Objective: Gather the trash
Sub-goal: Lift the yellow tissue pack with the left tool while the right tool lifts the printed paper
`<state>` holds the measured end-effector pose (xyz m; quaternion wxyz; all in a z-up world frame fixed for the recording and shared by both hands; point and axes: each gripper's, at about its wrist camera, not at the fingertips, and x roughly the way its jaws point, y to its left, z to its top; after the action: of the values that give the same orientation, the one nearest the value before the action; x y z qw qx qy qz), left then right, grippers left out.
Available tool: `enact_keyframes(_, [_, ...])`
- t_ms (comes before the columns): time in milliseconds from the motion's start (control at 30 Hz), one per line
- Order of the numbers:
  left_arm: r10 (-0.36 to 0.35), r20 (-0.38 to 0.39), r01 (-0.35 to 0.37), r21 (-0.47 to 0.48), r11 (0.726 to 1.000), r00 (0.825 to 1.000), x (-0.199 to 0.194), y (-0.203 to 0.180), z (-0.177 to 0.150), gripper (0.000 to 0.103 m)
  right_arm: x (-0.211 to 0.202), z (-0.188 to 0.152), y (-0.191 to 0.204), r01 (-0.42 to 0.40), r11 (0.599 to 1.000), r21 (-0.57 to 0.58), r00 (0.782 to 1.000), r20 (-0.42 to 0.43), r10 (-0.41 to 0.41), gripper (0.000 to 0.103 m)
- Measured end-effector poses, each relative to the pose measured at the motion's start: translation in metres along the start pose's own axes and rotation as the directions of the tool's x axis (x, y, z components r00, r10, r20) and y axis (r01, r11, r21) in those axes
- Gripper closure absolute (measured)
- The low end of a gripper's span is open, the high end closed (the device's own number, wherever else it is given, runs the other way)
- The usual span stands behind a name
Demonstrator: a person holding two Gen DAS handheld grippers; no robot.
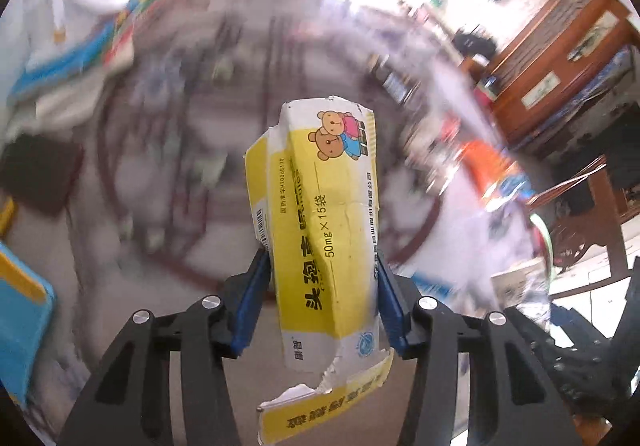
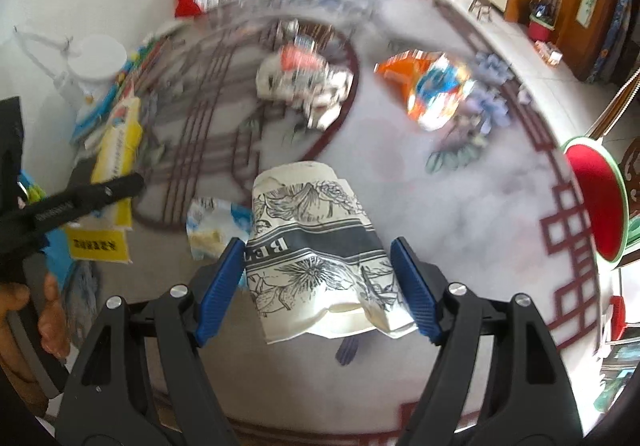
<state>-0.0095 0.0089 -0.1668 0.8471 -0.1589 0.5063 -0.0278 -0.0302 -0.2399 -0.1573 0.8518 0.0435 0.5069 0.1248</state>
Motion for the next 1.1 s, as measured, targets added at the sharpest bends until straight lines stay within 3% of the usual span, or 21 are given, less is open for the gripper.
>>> enact_keyframes(133, [-0.033, 0.125, 0.024, 0.076, 0.997, 0.992, -0.026, -0.031, 0.027, 0.054, -0.016, 0.016, -0.004, 0.017, 1.000, 0.005, 0.996, 0.089, -0.018, 0.030])
enact_keyframes(267, [-0.064, 0.183, 0.051, 0.074, 0.996, 0.981, -0.035, -0.051, 0.040, 0.053, -0.027, 0.029, -0.010, 0.026, 0.999, 0.031, 0.990, 0.136, -0.030, 0.030])
enact_keyframes(700, [-0.091, 0.143, 0.076, 0.109, 0.991, 0.985, -0.022, -0.093, 0.022, 0.051, -0.041, 0.027, -0.048, 0.050, 0.993, 0.110, 0.981, 0.181, -0.070, 0.030])
enact_keyframes(1100, [-0.054, 0.140, 0.039, 0.107, 0.994, 0.989, -0.003, -0.146, 0.018, 0.051, -0.037, 0.043, -0.100, 0.019, 0.995, 0.103, 0.986, 0.164, -0.036, 0.030])
